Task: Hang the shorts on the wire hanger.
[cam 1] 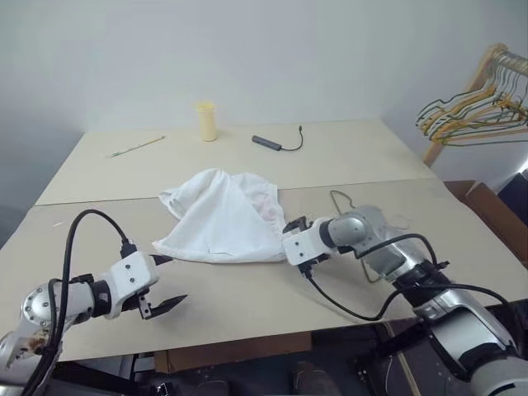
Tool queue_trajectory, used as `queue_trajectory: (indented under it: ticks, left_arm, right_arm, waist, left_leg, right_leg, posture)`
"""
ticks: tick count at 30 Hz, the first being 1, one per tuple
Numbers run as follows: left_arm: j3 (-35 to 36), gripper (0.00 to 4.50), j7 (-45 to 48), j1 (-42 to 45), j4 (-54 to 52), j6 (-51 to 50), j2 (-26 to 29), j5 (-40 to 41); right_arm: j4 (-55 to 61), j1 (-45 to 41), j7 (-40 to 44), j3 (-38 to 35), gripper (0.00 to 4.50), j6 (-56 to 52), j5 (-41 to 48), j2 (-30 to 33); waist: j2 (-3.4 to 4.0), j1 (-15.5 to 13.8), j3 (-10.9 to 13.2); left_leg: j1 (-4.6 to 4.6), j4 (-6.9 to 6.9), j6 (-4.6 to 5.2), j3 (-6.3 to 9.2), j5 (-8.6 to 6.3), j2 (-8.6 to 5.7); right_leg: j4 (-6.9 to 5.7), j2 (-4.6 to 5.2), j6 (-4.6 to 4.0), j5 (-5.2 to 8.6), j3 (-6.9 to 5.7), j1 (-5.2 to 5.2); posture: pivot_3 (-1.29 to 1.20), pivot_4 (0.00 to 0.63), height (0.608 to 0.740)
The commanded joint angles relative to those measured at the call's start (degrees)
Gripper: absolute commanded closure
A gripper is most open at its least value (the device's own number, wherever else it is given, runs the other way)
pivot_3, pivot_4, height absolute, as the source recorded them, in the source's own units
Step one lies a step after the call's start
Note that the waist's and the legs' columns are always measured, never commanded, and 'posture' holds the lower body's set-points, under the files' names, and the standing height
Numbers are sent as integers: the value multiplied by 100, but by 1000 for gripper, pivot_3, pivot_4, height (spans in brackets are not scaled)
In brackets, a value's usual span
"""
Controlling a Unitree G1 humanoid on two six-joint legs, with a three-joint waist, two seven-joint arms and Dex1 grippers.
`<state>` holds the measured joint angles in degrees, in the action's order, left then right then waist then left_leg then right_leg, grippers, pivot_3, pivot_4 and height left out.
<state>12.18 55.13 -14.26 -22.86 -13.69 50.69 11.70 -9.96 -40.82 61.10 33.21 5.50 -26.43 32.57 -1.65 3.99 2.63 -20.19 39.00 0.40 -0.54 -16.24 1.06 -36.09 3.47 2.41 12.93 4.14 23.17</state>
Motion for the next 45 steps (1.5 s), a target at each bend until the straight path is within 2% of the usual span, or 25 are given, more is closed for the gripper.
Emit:
queue_trajectory:
  ticks: [1,9,22,27,31,36,44,45]
  left_arm:
    - [160,0,-66,-27,-193,56,21,17]
    - [-125,0,-236,422,405,415,70,-487]
    - [-1119,0,-757,2381,3252,956,-496,-1288]
    - [-1318,0,-713,3020,4283,1259,-815,-1285]
    - [-1495,0,-331,3261,4715,1514,-937,-1219]
    - [-1643,1542,134,3203,4745,1507,-804,-1246]
    - [-1526,4324,93,2982,4391,1219,-653,-1275]
    - [-1499,4482,94,2921,4270,1168,-610,-1265]
  right_arm:
    - [-28,-166,-44,-50,1618,172,-88,-3]
    - [-146,-101,-316,-104,4472,183,-329,-31]
    - [614,588,-481,-423,4493,308,-149,319]
    - [734,676,-503,-501,4493,183,-123,302]
    - [820,714,-470,-536,4493,125,-103,319]
    - [873,744,-469,-569,4500,25,-97,351]
    - [941,784,-499,-594,4500,-123,-99,332]
    - [946,789,-509,-596,4500,-132,-101,328]
  waist:
    - [0,-21,0]
    - [1,-23,0]
    - [0,20,-2]
    - [0,69,-5]
    - [2,108,-8]
    - [10,183,-21]
    - [16,305,-27]
    - [16,322,-27]
  left_leg:
    - [0,0,0,0,0,0]
    - [1,0,0,2,0,-1]
    - [0,1,0,7,0,-6]
    - [1,2,0,7,0,-7]
    - [0,5,-1,11,0,-9]
    - [0,5,-1,12,0,-11]
    - [1,8,0,20,0,-10]
    - [1,8,0,21,0,-10]
  right_leg:
    - [-1,0,0,0,0,-1]
    - [-3,0,-1,-1,-3,-1]
    - [-5,0,-2,-2,-5,-1]
    - [-6,0,-2,-3,-5,-2]
    - [-6,2,-1,-3,-5,-5]
    - [-6,4,0,-3,-5,-7]
    - [-10,4,1,-2,-6,-9]
    - [-10,3,1,-2,-5,-8]
  posture:
    - [1,0,740]
    - [-16,0,740]
    - [-84,0,740]
    - [-96,0,740]
    - [-112,0,740]
    - [-128,0,740]
    - [-127,0,740]
    - [-125,0,740]
